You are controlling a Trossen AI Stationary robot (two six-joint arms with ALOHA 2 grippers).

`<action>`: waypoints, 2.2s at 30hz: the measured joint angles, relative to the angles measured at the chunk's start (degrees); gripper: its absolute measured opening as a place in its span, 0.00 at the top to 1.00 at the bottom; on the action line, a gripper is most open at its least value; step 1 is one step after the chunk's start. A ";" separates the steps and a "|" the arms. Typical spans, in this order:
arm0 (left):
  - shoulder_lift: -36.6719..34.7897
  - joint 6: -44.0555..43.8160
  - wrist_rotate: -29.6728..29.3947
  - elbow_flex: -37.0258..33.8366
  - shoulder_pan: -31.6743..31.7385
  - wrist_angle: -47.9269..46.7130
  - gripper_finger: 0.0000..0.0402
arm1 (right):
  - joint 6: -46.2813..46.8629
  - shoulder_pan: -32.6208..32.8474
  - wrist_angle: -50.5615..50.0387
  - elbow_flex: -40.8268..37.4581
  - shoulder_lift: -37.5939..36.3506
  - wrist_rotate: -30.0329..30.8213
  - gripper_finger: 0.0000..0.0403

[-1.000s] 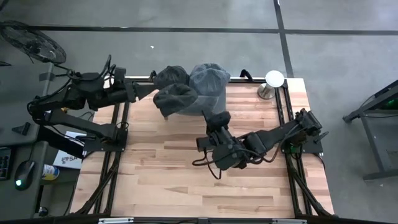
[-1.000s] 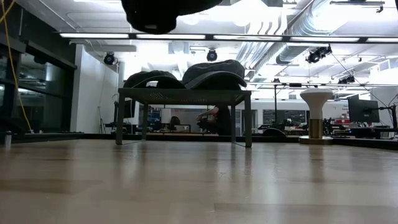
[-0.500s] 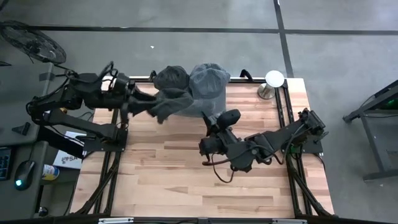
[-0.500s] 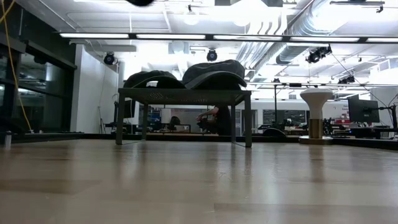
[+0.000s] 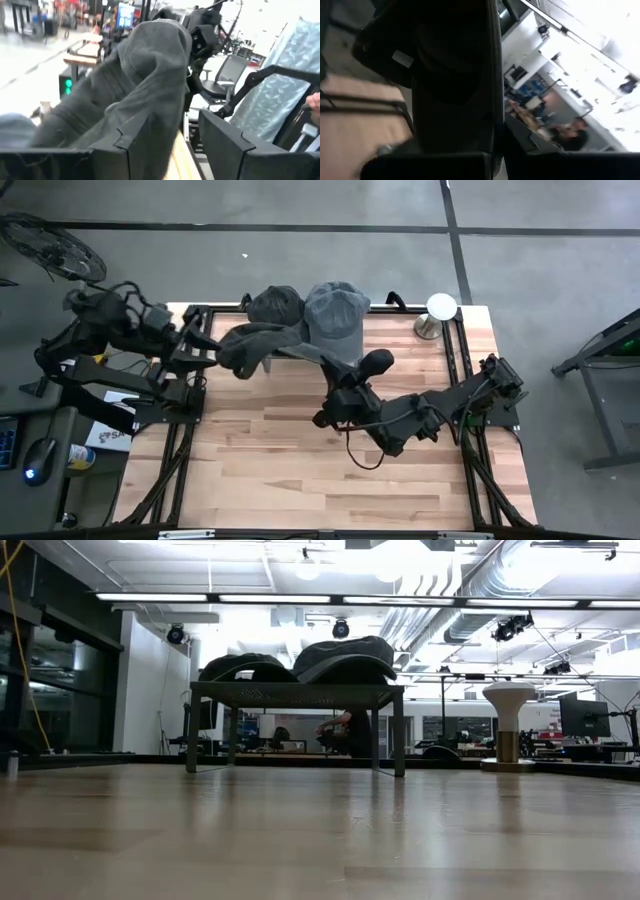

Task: Pick & Place hat
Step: Stack the black cap on top of the black cap on the shelf

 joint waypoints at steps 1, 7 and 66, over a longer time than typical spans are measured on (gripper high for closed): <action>-0.45 1.43 0.18 0.00 0.00 0.00 0.58 | 1.98 -0.11 0.01 0.00 0.00 -0.76 0.98; -3.22 5.22 0.76 0.00 0.00 0.04 0.58 | 19.41 -2.30 -1.99 0.00 0.00 -7.28 0.98; -9.14 3.43 0.78 3.33 0.00 -18.05 0.58 | 46.87 -10.53 -11.55 -0.50 0.14 -44.80 0.98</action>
